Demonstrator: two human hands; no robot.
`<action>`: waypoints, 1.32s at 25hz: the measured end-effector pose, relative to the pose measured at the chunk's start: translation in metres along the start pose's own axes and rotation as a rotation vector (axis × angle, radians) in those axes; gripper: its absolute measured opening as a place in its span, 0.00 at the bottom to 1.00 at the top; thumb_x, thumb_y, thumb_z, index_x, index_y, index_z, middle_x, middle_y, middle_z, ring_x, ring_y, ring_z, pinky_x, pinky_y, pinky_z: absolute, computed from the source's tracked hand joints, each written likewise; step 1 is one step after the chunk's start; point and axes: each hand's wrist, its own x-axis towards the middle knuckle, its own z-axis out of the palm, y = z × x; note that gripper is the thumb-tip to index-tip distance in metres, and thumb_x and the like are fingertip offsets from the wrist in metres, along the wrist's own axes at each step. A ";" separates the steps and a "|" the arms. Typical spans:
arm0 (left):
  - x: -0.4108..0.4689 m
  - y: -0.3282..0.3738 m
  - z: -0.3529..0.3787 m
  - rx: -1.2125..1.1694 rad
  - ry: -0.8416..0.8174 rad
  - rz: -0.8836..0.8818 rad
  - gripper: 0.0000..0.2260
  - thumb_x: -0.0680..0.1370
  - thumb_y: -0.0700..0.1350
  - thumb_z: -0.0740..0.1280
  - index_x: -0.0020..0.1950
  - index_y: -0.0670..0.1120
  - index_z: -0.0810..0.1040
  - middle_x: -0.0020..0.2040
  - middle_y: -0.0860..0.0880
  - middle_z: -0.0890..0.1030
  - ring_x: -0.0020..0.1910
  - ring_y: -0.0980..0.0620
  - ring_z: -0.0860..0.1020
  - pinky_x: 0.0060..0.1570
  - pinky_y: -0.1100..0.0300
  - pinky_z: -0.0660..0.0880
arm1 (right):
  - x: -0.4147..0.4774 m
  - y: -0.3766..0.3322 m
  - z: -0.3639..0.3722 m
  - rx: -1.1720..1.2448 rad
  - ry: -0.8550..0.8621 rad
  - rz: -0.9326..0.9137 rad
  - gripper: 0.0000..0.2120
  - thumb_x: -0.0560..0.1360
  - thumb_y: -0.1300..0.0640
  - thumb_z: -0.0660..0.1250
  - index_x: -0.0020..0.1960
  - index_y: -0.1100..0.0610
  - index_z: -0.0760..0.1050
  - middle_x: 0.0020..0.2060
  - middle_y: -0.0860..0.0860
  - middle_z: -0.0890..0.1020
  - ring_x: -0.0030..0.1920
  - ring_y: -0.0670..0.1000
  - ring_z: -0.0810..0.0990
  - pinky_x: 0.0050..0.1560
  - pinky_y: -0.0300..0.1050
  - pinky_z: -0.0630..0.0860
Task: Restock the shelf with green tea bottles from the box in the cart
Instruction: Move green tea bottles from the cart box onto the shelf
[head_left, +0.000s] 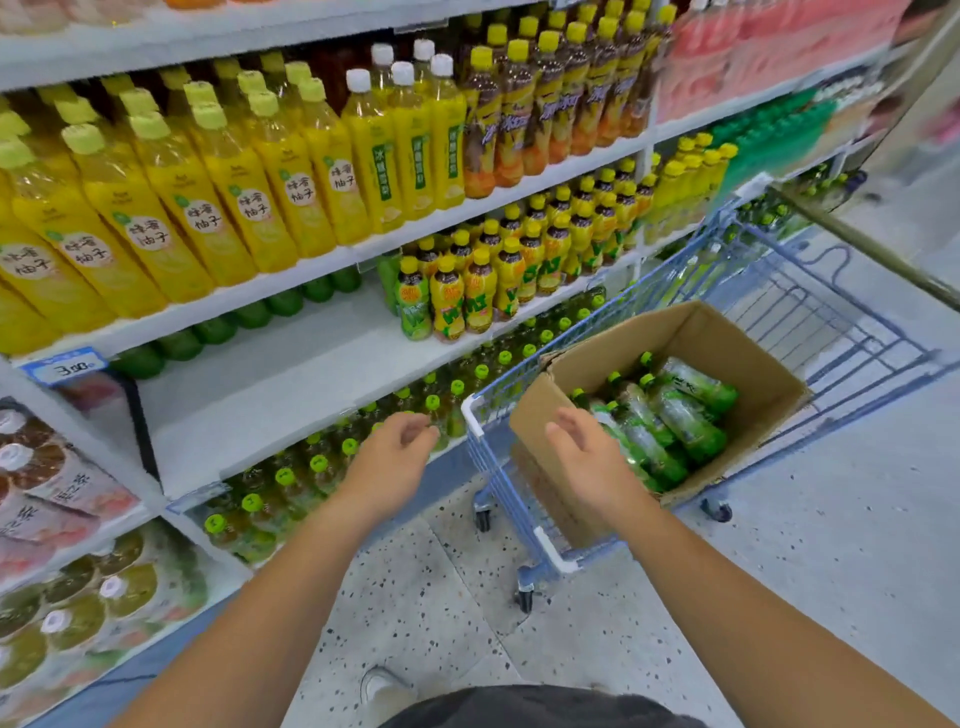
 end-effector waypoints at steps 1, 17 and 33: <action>-0.001 0.013 0.018 0.003 0.009 0.003 0.16 0.82 0.55 0.63 0.69 0.52 0.75 0.61 0.55 0.78 0.57 0.56 0.76 0.54 0.59 0.71 | 0.000 0.010 -0.017 0.005 0.001 0.007 0.23 0.82 0.45 0.61 0.73 0.54 0.69 0.65 0.47 0.75 0.63 0.47 0.74 0.62 0.45 0.69; 0.040 0.111 0.238 -0.101 -0.201 -0.120 0.21 0.83 0.57 0.62 0.74 0.51 0.69 0.58 0.58 0.74 0.51 0.64 0.73 0.43 0.66 0.69 | 0.048 0.121 -0.216 -0.157 0.049 0.183 0.23 0.82 0.44 0.60 0.74 0.50 0.67 0.52 0.40 0.76 0.48 0.40 0.75 0.50 0.45 0.70; 0.119 0.111 0.338 -0.092 -0.247 -0.436 0.27 0.83 0.58 0.59 0.77 0.44 0.65 0.58 0.53 0.77 0.44 0.59 0.75 0.47 0.58 0.70 | 0.168 0.182 -0.278 -0.412 -0.145 0.272 0.24 0.83 0.45 0.58 0.76 0.54 0.64 0.60 0.50 0.77 0.48 0.49 0.79 0.47 0.48 0.72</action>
